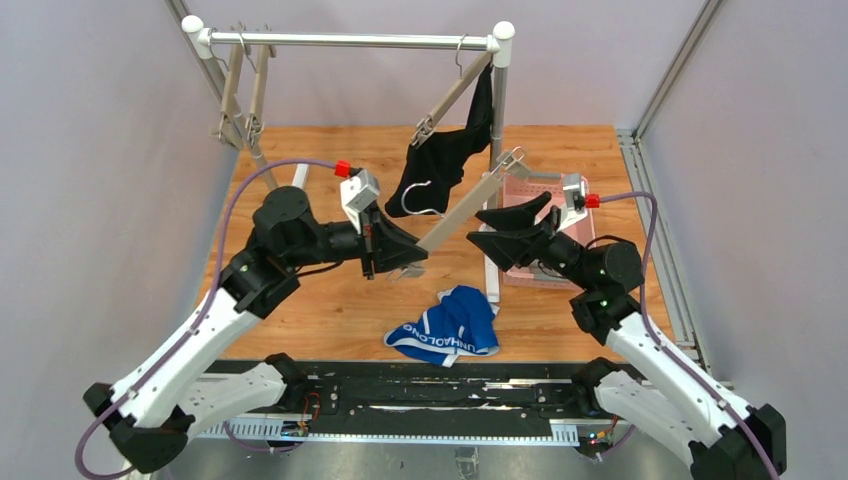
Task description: Remove the underwear clipped to the hanger
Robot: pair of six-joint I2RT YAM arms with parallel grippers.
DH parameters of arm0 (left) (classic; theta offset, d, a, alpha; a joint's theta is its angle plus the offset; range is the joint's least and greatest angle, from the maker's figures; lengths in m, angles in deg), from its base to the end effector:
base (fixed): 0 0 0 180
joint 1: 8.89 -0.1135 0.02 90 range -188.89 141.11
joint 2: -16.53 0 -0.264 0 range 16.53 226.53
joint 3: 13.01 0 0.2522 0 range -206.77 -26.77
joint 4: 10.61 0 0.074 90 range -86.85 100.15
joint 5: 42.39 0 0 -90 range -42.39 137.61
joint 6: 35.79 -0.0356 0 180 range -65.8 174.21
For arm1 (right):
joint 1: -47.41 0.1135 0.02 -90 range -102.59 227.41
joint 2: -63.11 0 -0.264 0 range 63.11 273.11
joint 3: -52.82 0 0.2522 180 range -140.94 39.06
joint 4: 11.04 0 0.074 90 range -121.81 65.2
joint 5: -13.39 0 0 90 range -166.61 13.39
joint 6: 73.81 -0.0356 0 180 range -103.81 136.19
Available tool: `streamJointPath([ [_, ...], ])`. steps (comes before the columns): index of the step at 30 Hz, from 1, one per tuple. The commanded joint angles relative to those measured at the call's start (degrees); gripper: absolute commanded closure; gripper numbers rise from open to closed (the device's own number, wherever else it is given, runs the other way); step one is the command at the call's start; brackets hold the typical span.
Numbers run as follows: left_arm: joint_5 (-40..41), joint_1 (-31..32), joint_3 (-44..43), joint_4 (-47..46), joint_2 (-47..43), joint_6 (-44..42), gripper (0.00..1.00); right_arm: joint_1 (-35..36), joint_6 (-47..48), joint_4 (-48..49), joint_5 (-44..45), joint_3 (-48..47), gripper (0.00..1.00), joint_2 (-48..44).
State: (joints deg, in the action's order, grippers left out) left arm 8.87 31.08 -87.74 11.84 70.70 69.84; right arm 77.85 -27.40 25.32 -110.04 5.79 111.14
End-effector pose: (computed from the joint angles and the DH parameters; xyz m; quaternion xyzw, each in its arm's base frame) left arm 0.1415 -0.1477 0.4128 0.3684 0.6141 -0.5168 0.4691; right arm 0.1454 0.1082 0.3654 -0.2035 0.4659 0.6177 0.6000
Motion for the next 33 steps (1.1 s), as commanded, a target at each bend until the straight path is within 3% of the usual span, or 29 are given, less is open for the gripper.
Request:
streamJointPath([
  [1,6.6,0.3,-4.4,18.3,-7.5,-8.1,1.00,4.1,18.5,-27.7,1.7,-3.9,0.38,-5.6],
  [5,13.5,0.3,-8.1,29.2,-14.2,-10.0,1.00,13.0,32.0,-48.7,12.9,-7.1,0.38,-7.5],
  [11,23.4,0.3,-15.8,39.5,-21.5,-8.3,1.00,24.7,38.0,-60.9,26.1,-7.6,0.37,-1.8],
  [20,51.0,0.3,-23.6,54.7,-16.0,-10.8,1.00,37.1,34.3,-67.1,44.7,-9.3,0.37,16.6],
  [25,60.6,0.3,-26.3,58.2,-8.8,-11.8,1.00,37.4,31.5,-66.7,46.2,-9.7,0.37,27.0],
  [33,69.7,0.1,-30.9,59.7,1.8,-15.2,1.00,37.7,31.0,-61.0,41.9,-7.3,0.37,31.9],
])
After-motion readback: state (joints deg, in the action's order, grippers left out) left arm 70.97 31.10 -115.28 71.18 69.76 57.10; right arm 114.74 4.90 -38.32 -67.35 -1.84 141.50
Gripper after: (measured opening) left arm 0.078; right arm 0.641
